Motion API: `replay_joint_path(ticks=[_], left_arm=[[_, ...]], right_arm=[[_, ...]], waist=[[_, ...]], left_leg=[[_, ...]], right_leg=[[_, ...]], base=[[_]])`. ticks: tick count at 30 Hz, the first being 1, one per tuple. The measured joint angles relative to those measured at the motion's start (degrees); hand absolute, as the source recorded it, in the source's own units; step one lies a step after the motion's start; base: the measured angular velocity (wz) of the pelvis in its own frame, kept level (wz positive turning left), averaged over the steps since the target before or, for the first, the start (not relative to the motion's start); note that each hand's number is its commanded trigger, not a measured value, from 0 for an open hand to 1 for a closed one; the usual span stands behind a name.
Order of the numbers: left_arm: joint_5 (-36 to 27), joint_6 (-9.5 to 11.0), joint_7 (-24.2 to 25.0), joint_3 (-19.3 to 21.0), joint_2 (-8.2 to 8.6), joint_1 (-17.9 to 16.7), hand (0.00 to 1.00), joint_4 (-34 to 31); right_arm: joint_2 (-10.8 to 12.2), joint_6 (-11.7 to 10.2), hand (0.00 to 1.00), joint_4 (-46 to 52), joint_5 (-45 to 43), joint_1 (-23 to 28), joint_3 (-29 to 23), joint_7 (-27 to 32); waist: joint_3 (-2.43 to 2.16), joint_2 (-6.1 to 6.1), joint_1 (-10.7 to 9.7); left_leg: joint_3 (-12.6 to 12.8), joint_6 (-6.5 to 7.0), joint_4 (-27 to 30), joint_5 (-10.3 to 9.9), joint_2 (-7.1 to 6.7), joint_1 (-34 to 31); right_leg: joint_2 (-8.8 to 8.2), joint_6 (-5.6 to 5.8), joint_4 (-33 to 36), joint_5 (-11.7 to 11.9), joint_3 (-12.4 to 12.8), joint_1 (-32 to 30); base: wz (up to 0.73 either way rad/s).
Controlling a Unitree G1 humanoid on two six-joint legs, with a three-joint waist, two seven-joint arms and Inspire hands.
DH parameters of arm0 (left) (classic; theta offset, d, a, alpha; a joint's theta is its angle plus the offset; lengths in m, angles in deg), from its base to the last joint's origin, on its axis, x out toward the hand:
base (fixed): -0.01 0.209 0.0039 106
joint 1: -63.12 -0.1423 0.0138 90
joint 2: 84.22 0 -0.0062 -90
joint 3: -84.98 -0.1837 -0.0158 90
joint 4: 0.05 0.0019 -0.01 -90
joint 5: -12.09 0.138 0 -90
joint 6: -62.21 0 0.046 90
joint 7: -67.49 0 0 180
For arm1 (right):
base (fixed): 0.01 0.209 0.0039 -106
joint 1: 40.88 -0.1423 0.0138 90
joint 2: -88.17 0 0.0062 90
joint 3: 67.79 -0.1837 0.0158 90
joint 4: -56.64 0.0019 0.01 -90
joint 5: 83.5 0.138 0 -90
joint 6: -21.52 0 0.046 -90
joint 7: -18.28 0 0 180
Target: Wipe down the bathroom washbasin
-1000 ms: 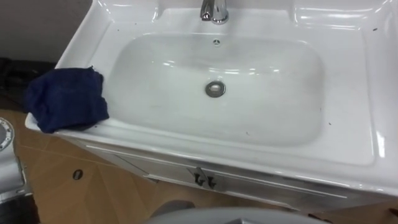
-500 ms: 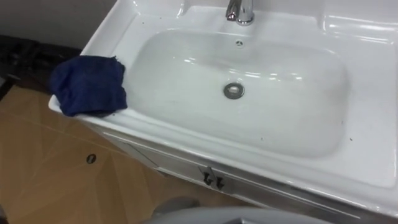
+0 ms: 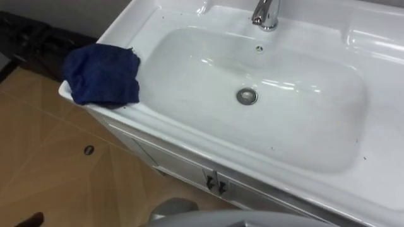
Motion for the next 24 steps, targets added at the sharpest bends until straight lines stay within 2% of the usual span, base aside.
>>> replay_joint_path(ticks=[1, 3, 7, 9, 12, 14, 17, 24], left_arm=[[0.04, 0.02, 0.90, -0.59, 0.02, 0.19, 0.00, 2.62], [1.09, 0.04, 1.97, -2.90, 0.06, -0.19, 0.00, 5.43], [1.82, 0.44, 4.09, -5.55, 0.12, -0.86, 0.00, 6.74], [3.85, 0.56, 5.64, -5.99, 0.16, -0.59, 0.00, 8.44], [7.40, 0.47, 7.12, -7.03, 0.65, 0.02, 0.00, 9.44], [10.25, 0.25, 9.04, -10.18, 0.64, 0.04, 0.00, 9.45], [12.85, 0.02, 11.57, -13.84, 0.67, 1.05, 0.00, 9.36], [17.47, -0.68, 17.73, -18.25, 0.66, 3.72, 0.00, 9.82]], right_arm=[[-0.11, -0.01, 0.00, -0.13, -0.04, -0.08, -0.04, -0.03], [-0.35, -0.23, 0.00, -0.30, -0.30, -0.31, 0.00, -0.23], [-1.13, -0.75, 0.00, -0.70, -0.47, -0.80, 0.04, -0.68], [-1.19, -1.09, 0.00, -0.81, -0.45, -0.93, 0.03, -1.34], [-1.04, -1.28, 0.00, -1.19, -0.12, -0.96, 0.07, -1.47], [-1.04, -1.27, 0.00, -1.76, 0.35, -1.02, 0.16, -1.85], [-1.09, -1.25, 0.00, -1.88, 0.20, -1.79, 1.19, -2.50], [-1.23, -1.36, 0.00, -1.84, -2.02, -2.65, 2.78, -3.71]], waist=[[0.23, -0.05, -0.02], [0.40, 0.13, -0.50], [0.57, 0.68, -1.31], [0.59, 0.48, -1.81], [0.57, -0.06, -2.79], [0.56, -0.82, -3.40], [1.06, -1.46, -4.47], [1.03, -2.09, -5.24]], left_leg=[[-0.09, 0.11, -0.07, -0.08, -0.02, -0.03], [-0.47, 0.15, 0.05, -0.10, -0.07, -0.19], [-0.48, 0.21, 0.80, -0.12, -0.07, -0.42], [-0.05, 0.43, 0.94, -0.12, -0.06, -0.62], [0.18, 0.77, 0.70, -0.09, -0.53, -0.66], [0.38, 1.07, 0.84, -0.17, -0.91, -0.92], [0.36, 1.27, 0.82, -0.38, -1.00, -1.08], [0.44, 1.26, 1.23, -0.79, -0.85, -1.09]], right_leg=[[-0.02, 0.02, 0.31, 0.01, -0.02, 0.02], [0.00, 0.09, 0.55, 0.08, -0.36, 0.05], [-0.28, 0.18, 0.41, -0.22, -0.70, -0.01], [-1.02, 0.24, 0.39, -0.29, -1.96, 0.00], [-0.94, 0.67, 0.45, -0.24, -1.89, 0.11], [-1.10, 1.08, 0.66, -0.14, -1.90, 0.17], [-1.20, 1.15, 1.24, -0.09, -1.86, -0.01], [-1.08, 1.14, 1.27, 0.22, -1.76, -0.10]], base=[[0.00], [0.07], [0.04], [0.02], [0.09], [0.14], [0.01], [-0.02]])
